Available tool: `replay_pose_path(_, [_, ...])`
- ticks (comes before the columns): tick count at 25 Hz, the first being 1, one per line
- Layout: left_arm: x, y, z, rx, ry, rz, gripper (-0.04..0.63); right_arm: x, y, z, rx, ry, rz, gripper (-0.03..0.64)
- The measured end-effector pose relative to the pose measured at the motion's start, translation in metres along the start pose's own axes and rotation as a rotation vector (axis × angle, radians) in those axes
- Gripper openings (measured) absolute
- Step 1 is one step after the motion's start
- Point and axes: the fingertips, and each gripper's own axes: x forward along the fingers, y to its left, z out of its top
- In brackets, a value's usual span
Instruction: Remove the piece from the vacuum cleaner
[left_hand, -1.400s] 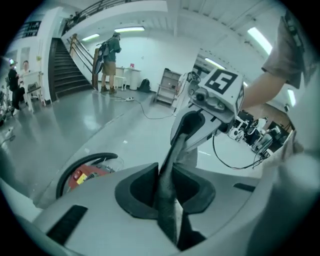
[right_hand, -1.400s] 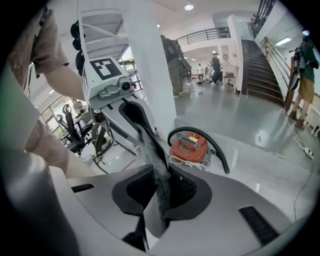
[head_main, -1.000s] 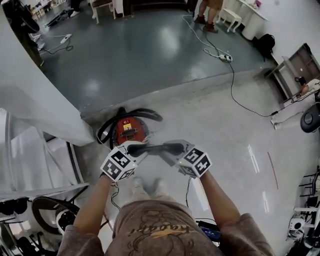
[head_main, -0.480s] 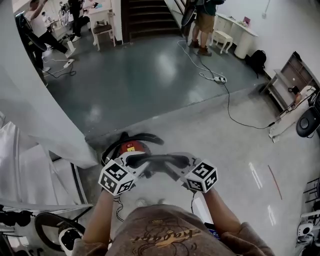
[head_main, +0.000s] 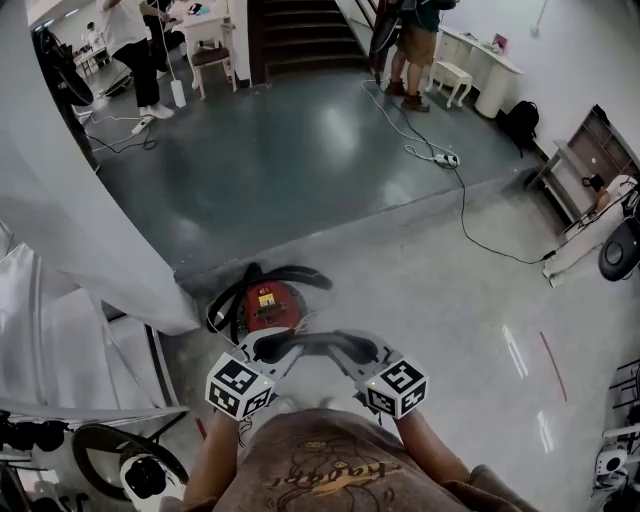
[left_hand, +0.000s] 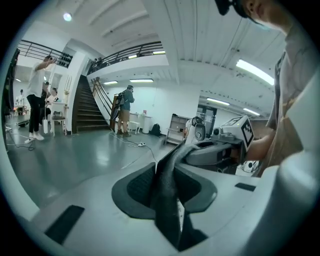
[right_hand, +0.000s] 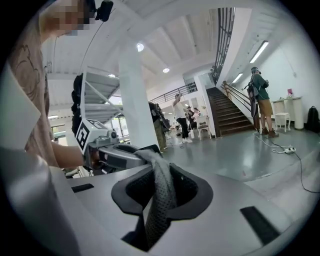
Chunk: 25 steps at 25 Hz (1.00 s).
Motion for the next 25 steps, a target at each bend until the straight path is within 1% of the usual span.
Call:
replay_pose_path(6, [0.009, -0.001, -0.025, -0.029, 0.007, 0.011, 0.083, 0.001, -0.005, -0.026, 0.031, 0.004, -0.006, 0.06])
replay_pose_path(12, [0.011, -0.001, -0.039, -0.053, 0.013, 0.002, 0.084, 0.003, -0.005, -0.039, 0.038, 0.025, -0.014, 0.058])
replay_pose_path(25, [0.014, -0.009, -0.036, -0.051, 0.017, 0.024, 0.084, -0.005, -0.009, -0.039, 0.039, 0.008, -0.02, 0.051])
